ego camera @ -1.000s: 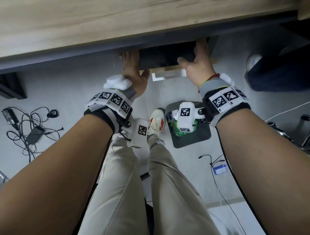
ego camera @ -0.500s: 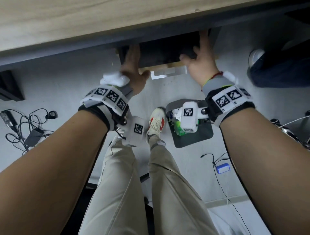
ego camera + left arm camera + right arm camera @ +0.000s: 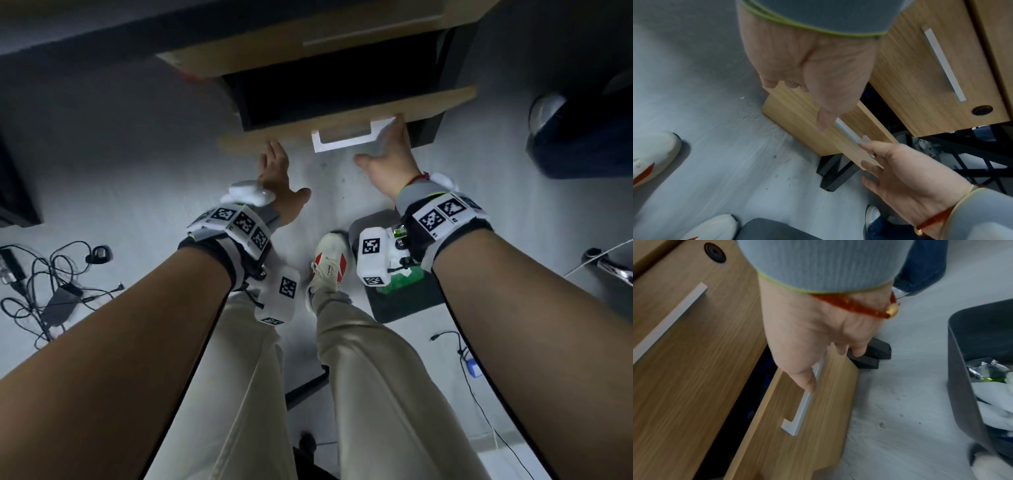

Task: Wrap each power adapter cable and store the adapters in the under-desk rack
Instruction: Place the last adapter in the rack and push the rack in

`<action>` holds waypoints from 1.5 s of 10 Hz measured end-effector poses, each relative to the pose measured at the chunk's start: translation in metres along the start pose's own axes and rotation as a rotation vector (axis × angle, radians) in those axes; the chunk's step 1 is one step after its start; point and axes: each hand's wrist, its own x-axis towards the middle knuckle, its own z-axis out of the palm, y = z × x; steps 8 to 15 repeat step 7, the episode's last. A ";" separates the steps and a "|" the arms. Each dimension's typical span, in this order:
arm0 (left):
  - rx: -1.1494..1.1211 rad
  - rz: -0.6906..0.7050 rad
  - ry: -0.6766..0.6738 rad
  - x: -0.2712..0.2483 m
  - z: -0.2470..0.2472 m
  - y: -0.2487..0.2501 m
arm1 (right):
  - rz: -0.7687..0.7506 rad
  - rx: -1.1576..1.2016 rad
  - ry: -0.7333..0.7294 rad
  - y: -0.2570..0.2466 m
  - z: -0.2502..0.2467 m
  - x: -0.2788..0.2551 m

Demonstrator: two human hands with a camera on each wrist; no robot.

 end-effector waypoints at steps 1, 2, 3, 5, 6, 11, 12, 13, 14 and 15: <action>-0.041 0.049 0.055 0.009 -0.006 0.003 | -0.035 -0.013 0.027 -0.004 -0.005 0.013; -0.041 0.081 0.105 0.020 -0.016 0.006 | -0.063 -0.025 0.030 -0.012 -0.009 0.028; -0.036 0.103 0.121 0.030 -0.024 0.006 | -0.079 -0.034 0.050 -0.019 -0.011 0.040; -0.033 0.136 0.125 0.043 -0.041 0.008 | -0.110 -0.027 0.066 -0.033 -0.014 0.058; -0.009 0.146 0.118 0.047 -0.048 0.008 | -0.115 -0.057 0.046 -0.038 -0.021 0.058; 0.014 0.155 0.116 0.043 -0.054 0.011 | -0.132 -0.109 0.053 -0.047 -0.025 0.044; 0.014 0.155 0.116 0.043 -0.054 0.011 | -0.132 -0.109 0.053 -0.047 -0.025 0.044; 0.014 0.155 0.116 0.043 -0.054 0.011 | -0.132 -0.109 0.053 -0.047 -0.025 0.044; 0.014 0.155 0.116 0.043 -0.054 0.011 | -0.132 -0.109 0.053 -0.047 -0.025 0.044; 0.014 0.155 0.116 0.043 -0.054 0.011 | -0.132 -0.109 0.053 -0.047 -0.025 0.044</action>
